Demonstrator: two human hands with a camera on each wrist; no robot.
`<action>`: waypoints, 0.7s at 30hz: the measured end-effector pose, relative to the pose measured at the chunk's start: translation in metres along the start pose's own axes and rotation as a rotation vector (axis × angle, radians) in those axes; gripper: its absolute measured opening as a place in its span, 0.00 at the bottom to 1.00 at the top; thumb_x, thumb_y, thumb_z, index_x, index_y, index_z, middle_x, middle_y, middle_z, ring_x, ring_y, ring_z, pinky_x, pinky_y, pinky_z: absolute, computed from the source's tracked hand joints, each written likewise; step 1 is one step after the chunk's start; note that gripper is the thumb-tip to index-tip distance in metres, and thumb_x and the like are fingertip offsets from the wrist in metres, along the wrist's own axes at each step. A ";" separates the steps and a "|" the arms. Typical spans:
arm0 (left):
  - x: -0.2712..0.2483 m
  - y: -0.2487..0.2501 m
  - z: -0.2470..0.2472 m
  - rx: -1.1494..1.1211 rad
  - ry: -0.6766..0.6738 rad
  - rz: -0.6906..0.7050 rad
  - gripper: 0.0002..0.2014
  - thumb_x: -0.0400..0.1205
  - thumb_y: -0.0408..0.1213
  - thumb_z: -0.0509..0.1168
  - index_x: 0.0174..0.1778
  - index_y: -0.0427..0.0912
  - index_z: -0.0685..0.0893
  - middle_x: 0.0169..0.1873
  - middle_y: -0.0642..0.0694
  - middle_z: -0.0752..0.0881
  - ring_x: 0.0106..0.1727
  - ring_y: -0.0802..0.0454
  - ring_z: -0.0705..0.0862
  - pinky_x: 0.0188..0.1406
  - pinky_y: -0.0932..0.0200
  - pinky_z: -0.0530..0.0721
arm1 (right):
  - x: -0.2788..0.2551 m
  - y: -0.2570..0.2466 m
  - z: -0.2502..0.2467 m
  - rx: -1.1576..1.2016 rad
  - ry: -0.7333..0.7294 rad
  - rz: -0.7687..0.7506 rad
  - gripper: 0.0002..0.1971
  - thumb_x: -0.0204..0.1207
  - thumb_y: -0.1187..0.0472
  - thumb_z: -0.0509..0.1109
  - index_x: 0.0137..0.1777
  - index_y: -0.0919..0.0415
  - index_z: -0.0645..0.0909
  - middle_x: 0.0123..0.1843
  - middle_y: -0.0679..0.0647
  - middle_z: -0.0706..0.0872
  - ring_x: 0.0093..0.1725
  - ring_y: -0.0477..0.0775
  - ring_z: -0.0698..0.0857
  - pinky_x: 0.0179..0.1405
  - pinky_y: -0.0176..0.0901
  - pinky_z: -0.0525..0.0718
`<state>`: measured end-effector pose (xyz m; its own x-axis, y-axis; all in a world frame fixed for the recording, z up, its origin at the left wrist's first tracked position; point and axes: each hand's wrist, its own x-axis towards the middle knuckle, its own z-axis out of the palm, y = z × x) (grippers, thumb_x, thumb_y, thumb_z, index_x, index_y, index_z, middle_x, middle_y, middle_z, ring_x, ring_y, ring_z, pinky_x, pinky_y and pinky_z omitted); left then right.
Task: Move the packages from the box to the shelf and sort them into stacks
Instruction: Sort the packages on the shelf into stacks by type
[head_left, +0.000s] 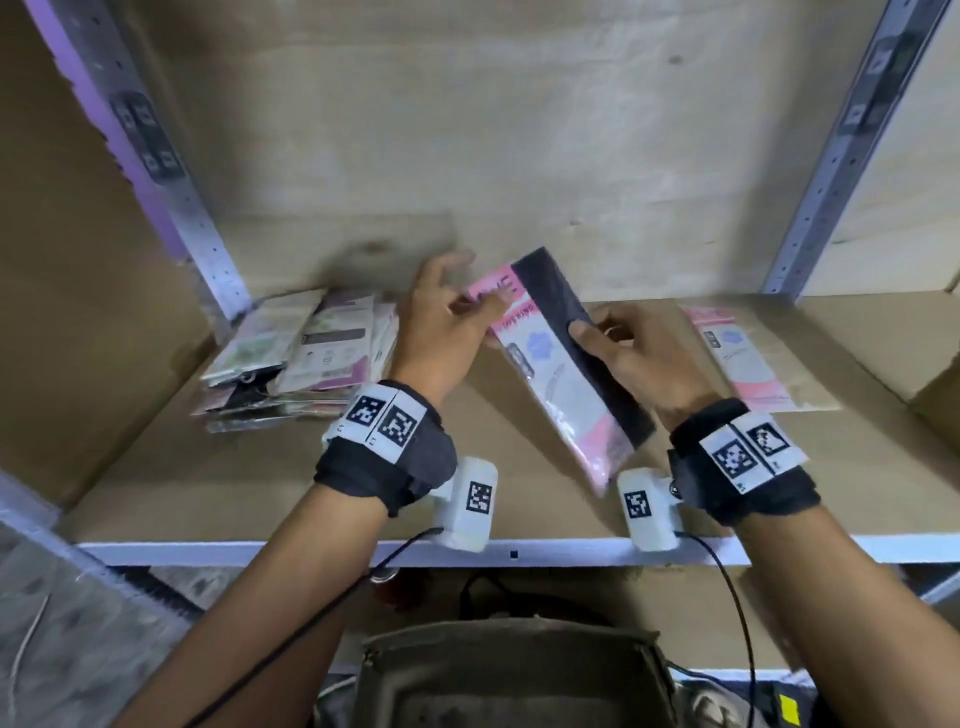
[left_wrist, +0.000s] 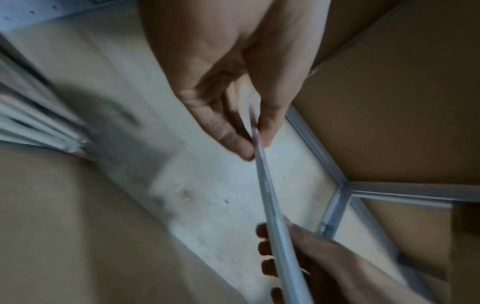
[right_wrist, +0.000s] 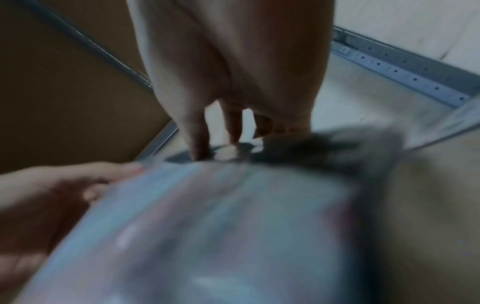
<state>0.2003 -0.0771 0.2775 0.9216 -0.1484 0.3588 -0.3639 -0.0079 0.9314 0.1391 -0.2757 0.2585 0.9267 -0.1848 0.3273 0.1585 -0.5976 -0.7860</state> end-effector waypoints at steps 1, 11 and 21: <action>0.001 -0.008 -0.002 0.011 -0.029 -0.087 0.23 0.77 0.31 0.75 0.65 0.45 0.76 0.57 0.41 0.86 0.40 0.56 0.91 0.30 0.60 0.88 | 0.004 0.005 0.000 -0.076 -0.048 0.021 0.11 0.83 0.52 0.68 0.50 0.58 0.87 0.45 0.50 0.91 0.43 0.46 0.87 0.43 0.32 0.81; 0.014 -0.045 -0.024 0.436 -0.050 0.020 0.14 0.86 0.45 0.65 0.43 0.39 0.87 0.33 0.53 0.88 0.29 0.73 0.84 0.26 0.79 0.76 | 0.016 0.025 0.002 -0.254 -0.317 -0.062 0.11 0.88 0.55 0.59 0.55 0.55 0.83 0.46 0.52 0.88 0.47 0.53 0.85 0.50 0.47 0.79; 0.012 -0.046 -0.022 0.534 0.093 0.089 0.28 0.87 0.55 0.56 0.22 0.46 0.70 0.18 0.55 0.76 0.22 0.61 0.74 0.31 0.59 0.72 | 0.011 0.041 -0.004 -0.229 -0.305 -0.016 0.15 0.83 0.42 0.65 0.39 0.49 0.81 0.35 0.45 0.86 0.36 0.47 0.83 0.39 0.40 0.76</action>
<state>0.2308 -0.0567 0.2399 0.8833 -0.0840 0.4612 -0.4371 -0.5033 0.7454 0.1545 -0.3055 0.2320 0.9890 0.0459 0.1407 0.1255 -0.7639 -0.6330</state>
